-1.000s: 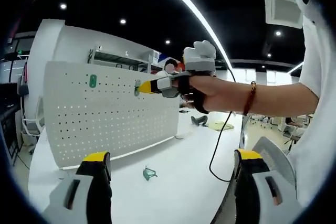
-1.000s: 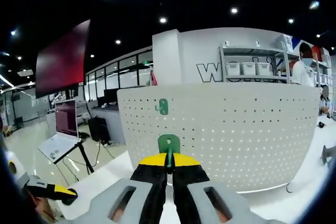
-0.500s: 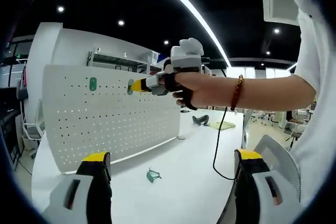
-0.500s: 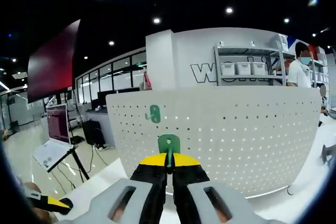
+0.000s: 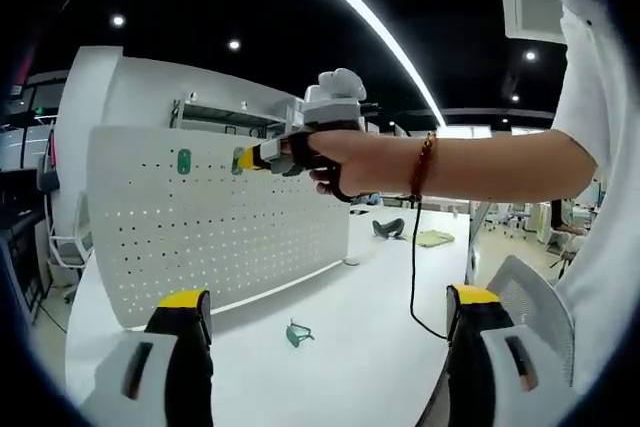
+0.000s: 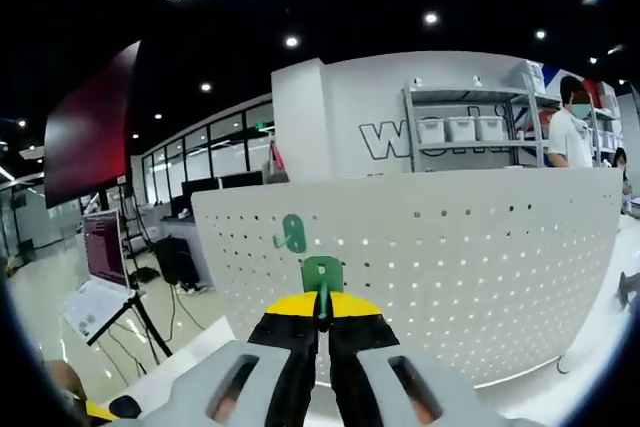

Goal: Insert the hook assembly into the mounting plate slot until the hook locks in place.

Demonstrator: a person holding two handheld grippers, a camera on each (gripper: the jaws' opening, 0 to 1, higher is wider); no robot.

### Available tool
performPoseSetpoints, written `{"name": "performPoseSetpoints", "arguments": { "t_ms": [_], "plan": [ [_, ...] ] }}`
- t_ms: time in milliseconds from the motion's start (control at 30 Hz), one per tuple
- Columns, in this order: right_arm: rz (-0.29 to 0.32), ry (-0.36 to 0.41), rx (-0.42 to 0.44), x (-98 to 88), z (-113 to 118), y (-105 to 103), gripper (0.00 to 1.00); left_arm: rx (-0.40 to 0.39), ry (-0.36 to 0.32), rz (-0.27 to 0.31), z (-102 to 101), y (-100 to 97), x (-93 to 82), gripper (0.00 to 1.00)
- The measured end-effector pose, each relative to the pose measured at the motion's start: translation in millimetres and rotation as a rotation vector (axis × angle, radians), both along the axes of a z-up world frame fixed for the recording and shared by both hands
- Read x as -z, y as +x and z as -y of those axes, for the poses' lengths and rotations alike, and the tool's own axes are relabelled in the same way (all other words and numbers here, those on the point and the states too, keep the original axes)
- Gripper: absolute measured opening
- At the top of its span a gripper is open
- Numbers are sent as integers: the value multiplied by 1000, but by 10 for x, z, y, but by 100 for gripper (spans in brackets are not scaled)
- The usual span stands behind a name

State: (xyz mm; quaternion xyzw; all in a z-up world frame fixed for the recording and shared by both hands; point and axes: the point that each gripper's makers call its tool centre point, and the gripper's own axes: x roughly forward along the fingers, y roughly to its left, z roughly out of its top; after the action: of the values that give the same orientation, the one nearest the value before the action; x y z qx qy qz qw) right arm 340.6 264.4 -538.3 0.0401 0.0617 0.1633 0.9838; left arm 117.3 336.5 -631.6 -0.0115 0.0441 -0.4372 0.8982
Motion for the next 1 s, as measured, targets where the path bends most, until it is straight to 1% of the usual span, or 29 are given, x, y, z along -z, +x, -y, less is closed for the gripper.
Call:
{"name": "performPoseSetpoints", "arguments": {
  "t_ms": [267, 367, 433, 567, 700, 733, 900, 1000],
  "plan": [
    [7, -1, 21, -61, -11, 129, 1, 4, -11, -2, 15, -8, 3, 100],
    [12, -1, 29, -75, -11, 176, 1, 5, 0, -6, 14, -11, 25, 100],
    [14, -11, 36, -68, -10, 205, 1, 7, 0, -4, 18, -11, 26, 100],
    [0, -20, 52, -26, 11, 266, 1, 11, -2, -5, 32, -12, 27, 100],
    [-1, -12, 67, -17, 35, 296, 1, 16, -4, -7, 49, -18, 25, 100],
    [-11, -10, 73, -6, 37, 312, 1, 16, -8, -6, 54, -20, 21, 100],
    [1, -6, 84, -55, 1, 366, 1, 22, -3, -8, 66, -26, 29, 100],
    [-3, -1, 91, -63, -29, 409, 1, 19, -5, -6, 54, -17, 17, 100]
  ]
}}
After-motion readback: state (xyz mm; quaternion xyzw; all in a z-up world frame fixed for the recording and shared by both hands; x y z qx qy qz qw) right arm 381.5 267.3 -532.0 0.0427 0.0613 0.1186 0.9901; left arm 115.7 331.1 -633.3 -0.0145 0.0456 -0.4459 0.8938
